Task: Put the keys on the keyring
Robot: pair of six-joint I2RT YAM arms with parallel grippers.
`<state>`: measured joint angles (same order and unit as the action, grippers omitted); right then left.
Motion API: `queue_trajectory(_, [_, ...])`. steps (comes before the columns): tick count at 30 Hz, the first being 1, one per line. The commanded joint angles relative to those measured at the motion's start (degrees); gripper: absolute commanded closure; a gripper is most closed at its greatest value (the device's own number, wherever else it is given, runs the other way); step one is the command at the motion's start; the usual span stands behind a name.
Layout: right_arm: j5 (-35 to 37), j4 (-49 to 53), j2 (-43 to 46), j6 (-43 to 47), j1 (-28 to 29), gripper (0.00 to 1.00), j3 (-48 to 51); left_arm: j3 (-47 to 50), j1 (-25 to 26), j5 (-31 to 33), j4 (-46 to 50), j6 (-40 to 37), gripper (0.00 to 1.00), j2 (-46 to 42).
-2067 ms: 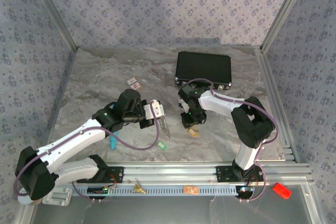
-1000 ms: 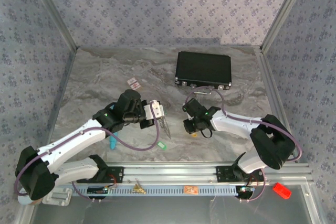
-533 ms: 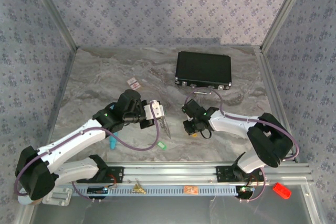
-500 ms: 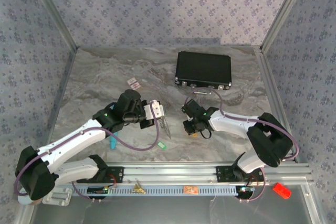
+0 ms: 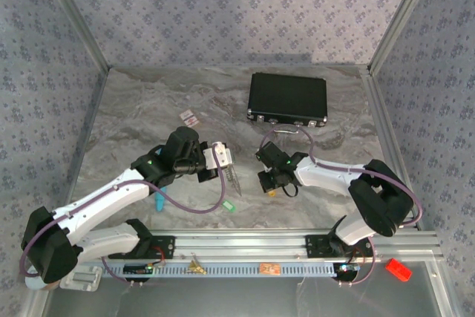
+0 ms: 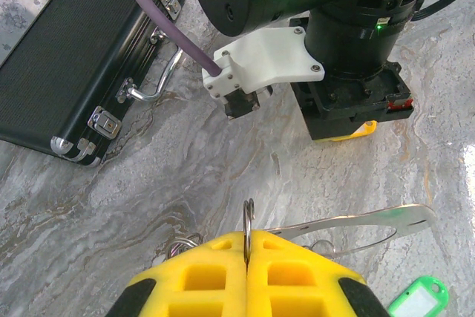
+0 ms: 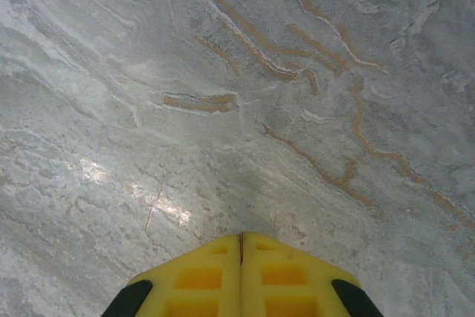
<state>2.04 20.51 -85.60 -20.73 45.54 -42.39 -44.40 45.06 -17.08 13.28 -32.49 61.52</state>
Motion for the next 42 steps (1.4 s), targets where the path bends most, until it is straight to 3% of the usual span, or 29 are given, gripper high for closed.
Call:
queue_trajectory(1, [1.57, 1.58, 1.41, -0.71, 0.60, 0.98, 0.03, -0.51, -0.03, -0.67, -2.03, -0.64, 1.00, -0.70])
queue_trajectory(13, [1.13, 1.89, -0.34, -0.98, 0.86, 0.84, -0.09, -0.30, -0.06, -0.74, -2.04, -0.56, 1.00, -0.81])
queue_trajectory(27, [2.18, 2.96, 0.42, -0.87, 1.30, 1.00, -0.25, -0.51, -0.11, -0.72, -2.03, -0.67, 1.00, -0.74])
queue_trajectory(31, [3.02, 3.47, 2.97, -0.01, 1.63, 1.00, -0.49, -0.62, -0.12, -0.67, -1.94, -0.04, 1.00, -0.62])
queue_trajectory(36, [0.17, 1.28, 8.69, 8.35, 2.35, 1.00, -0.19, -0.77, -0.12, -0.26, -1.94, 2.23, 1.00, -0.21])
queue_trajectory(42, [-11.46, -1.44, 16.43, 22.73, 1.77, 1.00, 0.58, -0.57, -0.09, 0.34, -1.81, 4.75, 1.00, -0.61])
